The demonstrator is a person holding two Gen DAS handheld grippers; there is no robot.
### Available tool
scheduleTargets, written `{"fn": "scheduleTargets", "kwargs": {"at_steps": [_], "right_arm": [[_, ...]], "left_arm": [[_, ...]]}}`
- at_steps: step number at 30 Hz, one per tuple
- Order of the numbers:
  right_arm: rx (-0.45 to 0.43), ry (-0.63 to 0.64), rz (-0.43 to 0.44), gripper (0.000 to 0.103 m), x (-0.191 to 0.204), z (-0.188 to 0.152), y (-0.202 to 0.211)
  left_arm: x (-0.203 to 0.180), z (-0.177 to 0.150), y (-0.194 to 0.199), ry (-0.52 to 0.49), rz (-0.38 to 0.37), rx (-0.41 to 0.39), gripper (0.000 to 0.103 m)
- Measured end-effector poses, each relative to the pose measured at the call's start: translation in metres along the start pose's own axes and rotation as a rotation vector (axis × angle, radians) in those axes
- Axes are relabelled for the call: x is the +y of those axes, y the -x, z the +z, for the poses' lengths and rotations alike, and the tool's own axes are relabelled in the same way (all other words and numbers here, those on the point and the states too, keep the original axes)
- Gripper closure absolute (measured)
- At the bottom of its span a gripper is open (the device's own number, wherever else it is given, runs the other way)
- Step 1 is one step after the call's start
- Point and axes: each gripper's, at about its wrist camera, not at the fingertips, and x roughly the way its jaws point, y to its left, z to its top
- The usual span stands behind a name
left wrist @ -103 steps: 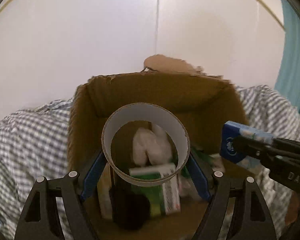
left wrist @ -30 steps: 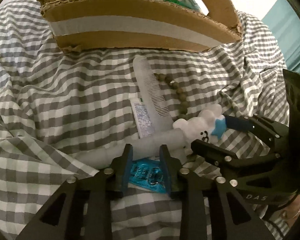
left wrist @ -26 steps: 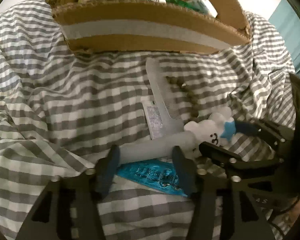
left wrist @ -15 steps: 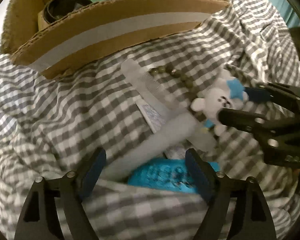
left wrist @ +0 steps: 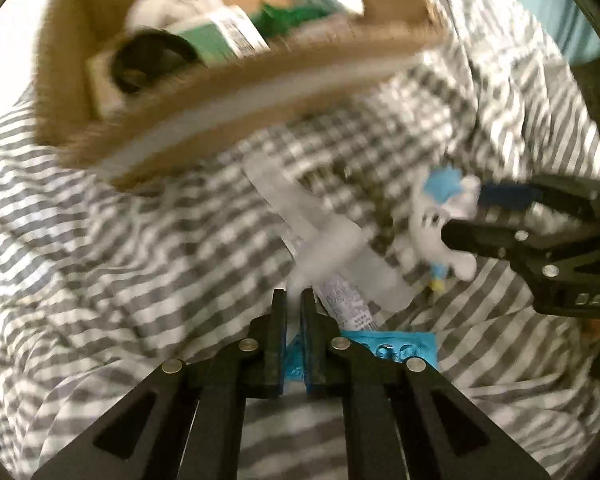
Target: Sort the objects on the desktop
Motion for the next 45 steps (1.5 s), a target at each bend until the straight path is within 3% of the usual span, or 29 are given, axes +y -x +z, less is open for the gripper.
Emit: {"fn": "scheduleTargets", "kwargs": {"at_steps": [4,8,9,11,13,21,25,28,32,37,42,45], "right_arm": [[-0.007,-0.002,-0.005,0.072,-0.001,-0.003,0.012],[0.013,-0.010,-0.031,0.072,0.000,-0.007,0.006],[0.018,-0.020,-0.026,0.070,0.000,-0.007,0.004],[0.023,-0.040,0.005,0.045,-0.001,-0.007,0.001],[0.019,-0.037,0.002,0.037,0.001,-0.007,-0.003],[0.068,0.063,-0.059,0.039,0.013,0.002,-0.041],[0.019,0.065,-0.052,0.040,0.013,-0.001,-0.019],[-0.078,0.056,-0.063,0.040,0.012,0.004,0.022],[-0.247,0.070,-0.053,0.040,0.014,0.037,0.086],[-0.344,0.078,-0.026,0.040,0.016,0.101,0.109],[-0.366,0.134,-0.065,0.040,0.018,0.163,0.087],[-0.344,0.155,-0.099,0.040,0.016,0.191,0.059]], "left_arm": [[0.012,-0.004,0.026,0.078,-0.041,-0.057,0.097],[0.019,-0.015,0.038,0.109,-0.039,-0.078,0.097],[0.021,-0.017,0.038,0.124,-0.049,-0.079,0.097],[0.020,-0.016,0.033,0.141,-0.055,-0.082,0.097],[0.021,-0.019,0.030,0.158,-0.055,-0.080,0.097],[0.026,-0.017,0.025,0.185,-0.071,-0.062,0.097],[0.029,-0.011,0.039,0.186,-0.005,-0.096,0.097],[0.032,0.002,0.070,0.194,-0.032,-0.195,0.097],[0.031,0.032,0.113,0.171,-0.050,-0.313,0.097],[0.040,0.093,0.150,0.178,-0.086,-0.452,0.097],[0.057,0.154,0.111,0.151,-0.013,-0.418,0.097],[0.068,0.172,0.083,0.131,0.038,-0.409,0.096]]}}
